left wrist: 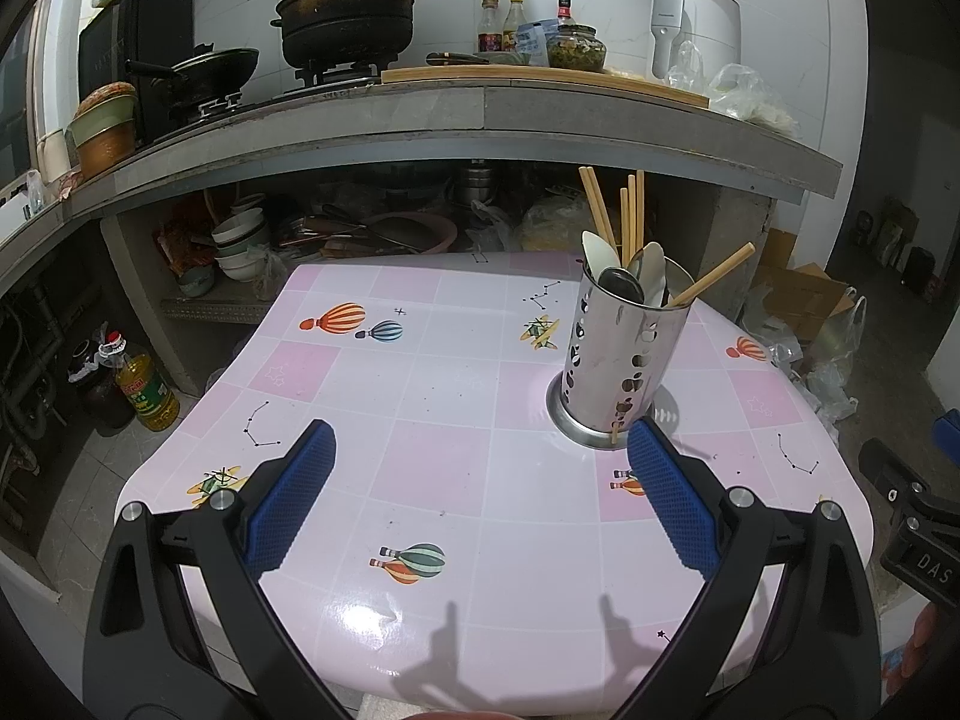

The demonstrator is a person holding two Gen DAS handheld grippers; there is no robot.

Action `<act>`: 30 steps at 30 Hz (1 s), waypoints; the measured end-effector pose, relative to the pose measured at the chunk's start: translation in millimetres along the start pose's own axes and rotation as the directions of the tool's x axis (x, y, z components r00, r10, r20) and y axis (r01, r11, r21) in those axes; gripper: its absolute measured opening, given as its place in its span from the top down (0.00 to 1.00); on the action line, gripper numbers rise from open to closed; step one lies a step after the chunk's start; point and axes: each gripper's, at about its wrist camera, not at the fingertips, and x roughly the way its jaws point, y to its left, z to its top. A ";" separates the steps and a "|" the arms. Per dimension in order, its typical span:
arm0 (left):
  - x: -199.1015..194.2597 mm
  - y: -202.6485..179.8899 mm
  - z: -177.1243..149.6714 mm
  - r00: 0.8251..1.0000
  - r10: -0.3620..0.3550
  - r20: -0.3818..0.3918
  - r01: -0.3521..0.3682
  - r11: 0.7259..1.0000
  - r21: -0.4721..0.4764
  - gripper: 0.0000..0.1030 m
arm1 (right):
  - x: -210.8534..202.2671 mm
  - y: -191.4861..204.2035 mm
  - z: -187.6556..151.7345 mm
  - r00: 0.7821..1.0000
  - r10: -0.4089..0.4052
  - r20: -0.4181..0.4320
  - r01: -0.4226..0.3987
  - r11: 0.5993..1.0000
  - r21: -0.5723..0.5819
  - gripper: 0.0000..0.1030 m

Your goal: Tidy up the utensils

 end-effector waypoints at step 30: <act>0.4 -1.7 0.1 1.000 -0.004 -0.006 0.004 1.000 0.001 0.09 | -0.2 -0.2 -0.5 1.000 -0.001 0.000 0.001 1.000 0.001 0.06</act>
